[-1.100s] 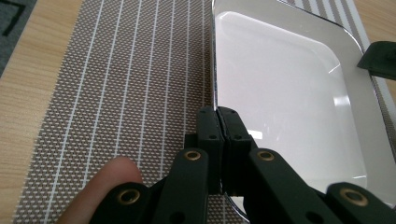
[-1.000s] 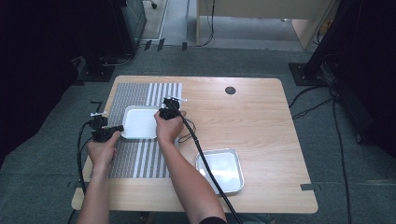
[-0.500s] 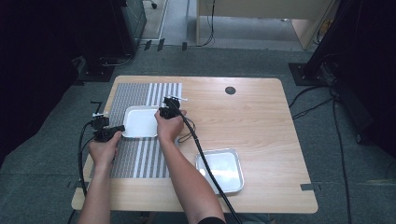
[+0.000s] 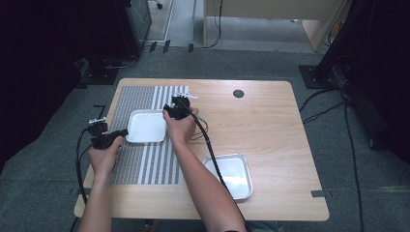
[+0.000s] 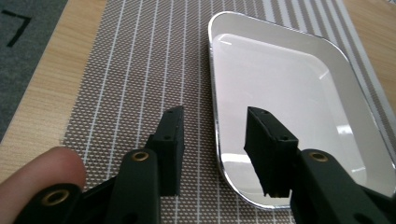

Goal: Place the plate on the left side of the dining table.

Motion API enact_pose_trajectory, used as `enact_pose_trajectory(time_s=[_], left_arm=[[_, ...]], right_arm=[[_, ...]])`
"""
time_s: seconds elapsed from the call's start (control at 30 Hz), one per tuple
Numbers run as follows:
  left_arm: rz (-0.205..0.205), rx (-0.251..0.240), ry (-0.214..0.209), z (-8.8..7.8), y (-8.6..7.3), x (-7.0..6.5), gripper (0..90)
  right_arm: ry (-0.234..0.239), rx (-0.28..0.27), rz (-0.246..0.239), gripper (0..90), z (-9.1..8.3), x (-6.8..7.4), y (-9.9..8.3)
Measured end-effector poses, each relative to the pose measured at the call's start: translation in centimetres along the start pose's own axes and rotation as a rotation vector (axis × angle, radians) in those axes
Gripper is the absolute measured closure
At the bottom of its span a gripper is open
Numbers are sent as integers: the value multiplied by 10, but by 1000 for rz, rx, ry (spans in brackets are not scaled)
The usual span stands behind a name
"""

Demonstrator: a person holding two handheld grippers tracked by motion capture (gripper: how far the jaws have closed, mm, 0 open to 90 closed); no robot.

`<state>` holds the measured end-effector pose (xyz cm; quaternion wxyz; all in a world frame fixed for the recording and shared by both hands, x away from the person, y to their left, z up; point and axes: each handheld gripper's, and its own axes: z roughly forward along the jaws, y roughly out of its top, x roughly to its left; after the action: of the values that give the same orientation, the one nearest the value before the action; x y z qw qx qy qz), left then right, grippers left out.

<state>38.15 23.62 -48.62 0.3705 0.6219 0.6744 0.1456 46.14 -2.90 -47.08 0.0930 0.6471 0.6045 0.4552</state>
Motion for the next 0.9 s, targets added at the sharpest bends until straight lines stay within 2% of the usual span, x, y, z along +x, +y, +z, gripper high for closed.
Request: enact_pose_trajectory(time_s=[0.13,0.17,0.37,0.43,0.47,0.57,0.67,0.77,0.83,0.9], left_arm=[[29,-40,-7,-8,-3,-3,512],[31,-46,-6,-10,-4,-4,493],[27,-68,-74,-20,-8,-4,393],[28,-74,-104,-23,-10,-4,379],[52,-93,-115,-25,-11,-6,383],[95,-144,-90,-32,-14,-10,369],[57,-164,-103,-35,-17,-9,370],[40,-146,-120,-37,-21,-9,371],[50,-128,-145,-38,-23,-11,349],[70,-96,-146,-38,-25,-14,302]], right_arm=[[56,-12,-75,539,-7,-2,-2],[61,-15,-88,520,-9,-1,-3],[66,-28,-195,427,-19,-3,-8],[71,-26,-203,403,-23,-3,-9],[75,-27,-208,403,-25,-3,-10],[78,-31,-227,441,-32,-5,-12],[95,-25,-234,422,-39,-6,-13],[105,-19,-244,385,-48,-8,-13],[115,-30,-260,379,-53,-9,-15],[125,-44,-270,363,-60,-12,-16]])
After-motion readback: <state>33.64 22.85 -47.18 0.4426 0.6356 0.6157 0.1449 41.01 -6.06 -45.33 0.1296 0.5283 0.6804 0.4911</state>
